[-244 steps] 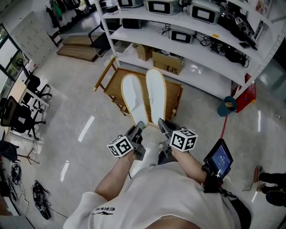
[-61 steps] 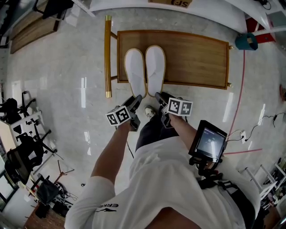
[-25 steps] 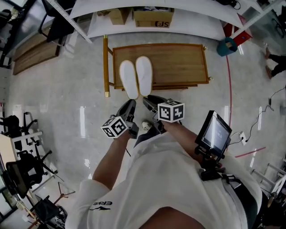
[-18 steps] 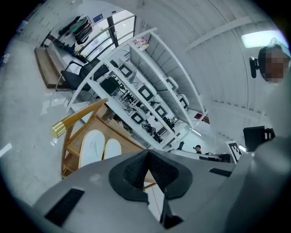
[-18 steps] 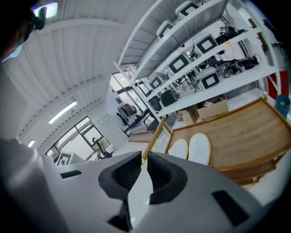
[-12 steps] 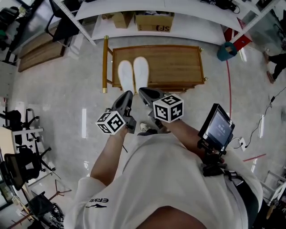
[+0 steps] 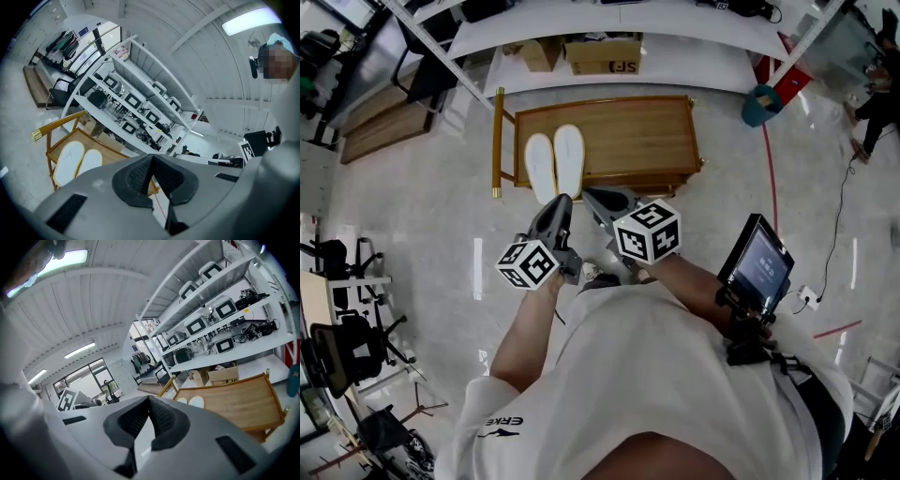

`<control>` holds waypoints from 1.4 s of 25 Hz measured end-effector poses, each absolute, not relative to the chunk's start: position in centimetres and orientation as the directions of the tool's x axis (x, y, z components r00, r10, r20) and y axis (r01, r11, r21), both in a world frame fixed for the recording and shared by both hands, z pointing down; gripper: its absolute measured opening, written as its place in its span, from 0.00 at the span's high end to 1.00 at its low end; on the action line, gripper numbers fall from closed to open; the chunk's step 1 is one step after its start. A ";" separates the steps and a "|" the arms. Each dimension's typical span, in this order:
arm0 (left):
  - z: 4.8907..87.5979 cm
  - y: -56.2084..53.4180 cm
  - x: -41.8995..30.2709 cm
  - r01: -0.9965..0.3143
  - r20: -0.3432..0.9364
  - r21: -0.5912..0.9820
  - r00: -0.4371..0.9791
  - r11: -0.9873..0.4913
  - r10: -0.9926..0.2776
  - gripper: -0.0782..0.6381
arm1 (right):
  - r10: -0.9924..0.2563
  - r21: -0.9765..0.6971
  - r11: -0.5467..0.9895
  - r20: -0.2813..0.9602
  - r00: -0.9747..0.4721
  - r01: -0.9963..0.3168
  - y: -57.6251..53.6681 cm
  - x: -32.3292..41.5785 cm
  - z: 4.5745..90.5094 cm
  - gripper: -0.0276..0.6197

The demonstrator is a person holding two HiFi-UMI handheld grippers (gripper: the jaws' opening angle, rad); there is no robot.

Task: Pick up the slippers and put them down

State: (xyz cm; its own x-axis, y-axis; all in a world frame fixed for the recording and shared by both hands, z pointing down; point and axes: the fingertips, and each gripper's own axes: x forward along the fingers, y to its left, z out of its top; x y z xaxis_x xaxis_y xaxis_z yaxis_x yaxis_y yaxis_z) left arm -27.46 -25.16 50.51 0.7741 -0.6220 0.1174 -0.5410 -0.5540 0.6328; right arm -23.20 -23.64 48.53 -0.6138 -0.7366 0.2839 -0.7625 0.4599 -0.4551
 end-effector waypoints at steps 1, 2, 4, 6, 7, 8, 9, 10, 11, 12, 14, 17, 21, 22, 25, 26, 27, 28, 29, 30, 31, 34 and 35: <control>50.6 -24.6 -27.0 -0.543 0.116 0.631 0.772 -0.554 -0.625 0.88 | -0.737 -0.453 0.464 0.280 -0.616 -0.761 -23.1 -22.7 48.6 0.95; 50.7 -24.1 -26.6 -0.545 0.114 0.629 0.770 -0.554 -0.628 0.88 | -0.737 -0.452 0.467 0.276 -0.617 -0.760 -22.5 -22.3 48.8 0.95; 50.8 -23.2 -26.0 -0.550 0.112 0.626 0.765 -0.553 -0.634 0.88 | -0.736 -0.451 0.472 0.272 -0.620 -0.758 -21.6 -21.5 49.0 0.95; 50.9 -22.4 -25.7 -0.555 0.112 0.624 0.760 -0.550 -0.640 0.88 | -0.734 -0.452 0.474 0.270 -0.623 -0.756 -21.0 -21.0 49.1 0.95; 50.8 -21.9 -25.6 -0.557 0.112 0.623 0.758 -0.549 -0.642 0.88 | -0.733 -0.454 0.475 0.270 -0.624 -0.754 -20.6 -20.9 49.1 0.95; 50.7 -21.5 -25.6 -0.558 0.111 0.622 0.757 -0.549 -0.644 0.88 | -0.732 -0.454 0.477 0.268 -0.626 -0.752 -20.2 -20.8 49.1 0.95; 50.5 -21.1 -25.6 -0.559 0.109 0.620 0.756 -0.551 -0.645 0.88 | -0.732 -0.453 0.479 0.267 -0.627 -0.752 -19.8 -20.7 48.9 0.95; 50.3 -20.8 -25.6 -0.559 0.107 0.619 0.756 -0.552 -0.646 0.88 | -0.733 -0.450 0.481 0.265 -0.626 -0.753 -19.5 -20.7 48.8 0.95; 50.2 -20.6 -25.6 -0.558 0.104 0.618 0.757 -0.554 -0.646 0.88 | -0.735 -0.448 0.481 0.262 -0.625 -0.754 -19.2 -20.6 48.6 0.95; 50.0 -20.4 -25.6 -0.556 0.101 0.617 0.758 -0.557 -0.644 0.88 | -0.739 -0.445 0.480 0.260 -0.622 -0.756 -19.1 -20.6 48.5 0.95; 49.7 -20.0 -25.8 -0.551 0.095 0.612 0.764 -0.567 -0.639 0.88 | -0.747 -0.445 0.473 0.255 -0.614 -0.761 -18.6 -20.8 48.3 0.95; 49.3 -20.3 -26.0 -0.545 0.086 0.604 0.770 -0.581 -0.632 0.88 | -0.759 -0.442 0.462 0.251 -0.600 -0.769 -18.7 -20.8 48.1 0.95; 48.8 -20.8 -26.8 -0.541 0.079 0.593 0.776 -0.596 -0.626 0.88 | -0.760 -0.443 0.456 0.257 -0.597 -0.772 -18.6 -21.8 48.2 0.95; 48.6 -20.4 -27.2 -0.539 0.078 0.592 0.778 -0.599 -0.623 0.88 | -0.762 -0.444 0.454 0.257 -0.594 -0.773 -18.1 -22.3 48.1 0.95; 48.6 -19.0 -28.1 -0.529 0.077 0.594 0.788 -0.607 -0.611 0.88 | -0.767 -0.443 0.447 0.258 -0.588 -0.777 -16.6 -23.5 48.0 0.95; 48.7 -18.7 -28.2 -0.525 0.075 0.594 0.790 -0.609 -0.608 0.88 | -0.768 -0.442 0.446 0.258 -0.586 -0.779 -16.4 -23.7 48.1 0.95; 48.7 -18.5 -28.3 -0.523 0.075 0.594 0.793 -0.612 -0.605 0.88 | -0.770 -0.441 0.444 0.258 -0.584 -0.780 -16.2 -23.8 48.2 0.95; 48.8 -18.3 -28.4 -0.521 0.075 0.594 0.795 -0.613 -0.603 0.88 | -0.772 -0.441 0.442 0.258 -0.581 -0.782 -16.1 -23.9 48.2 0.95; 48.9 -18.2 -28.6 -0.519 0.075 0.595 0.796 -0.614 -0.601 0.88 | -0.774 -0.440 0.440 0.257 -0.579 -0.783 -16.0 -24.0 48.2 0.95; 48.9 -18.1 -28.7 -0.518 0.075 0.595 0.797 -0.614 -0.599 0.88 | -0.776 -0.440 0.438 0.257 -0.577 -0.784 -15.9 -24.2 48.2 0.95; 48.9 -17.9 -29.0 -0.517 0.075 0.595 0.798 -0.615 -0.598 0.88 | -0.777 -0.439 0.436 0.257 -0.575 -0.786 -15.7 -24.4 48.1 0.95; 48.9 -17.4 -29.8 -0.514 0.071 0.596 0.799 -0.617 -0.597 0.88 | -0.781 -0.435 0.432 0.258 -0.569 -0.790 -15.1 -25.1 48.1 0.95; 48.9 -17.3 -29.9 -0.513 0.071 0.597 0.800 -0.617 -0.596 0.88 | -0.781 -0.434 0.431 0.259 -0.568 -0.791 -15.0 -25.2 48.1 0.95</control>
State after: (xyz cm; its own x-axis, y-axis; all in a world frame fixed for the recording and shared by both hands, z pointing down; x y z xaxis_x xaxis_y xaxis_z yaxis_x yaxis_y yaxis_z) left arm -29.93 -17.28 48.90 0.7996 -0.5964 0.0709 -0.5132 -0.6171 0.5965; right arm -25.24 -14.96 48.09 -0.5680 -0.7811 0.2594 -0.7912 0.4313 -0.4336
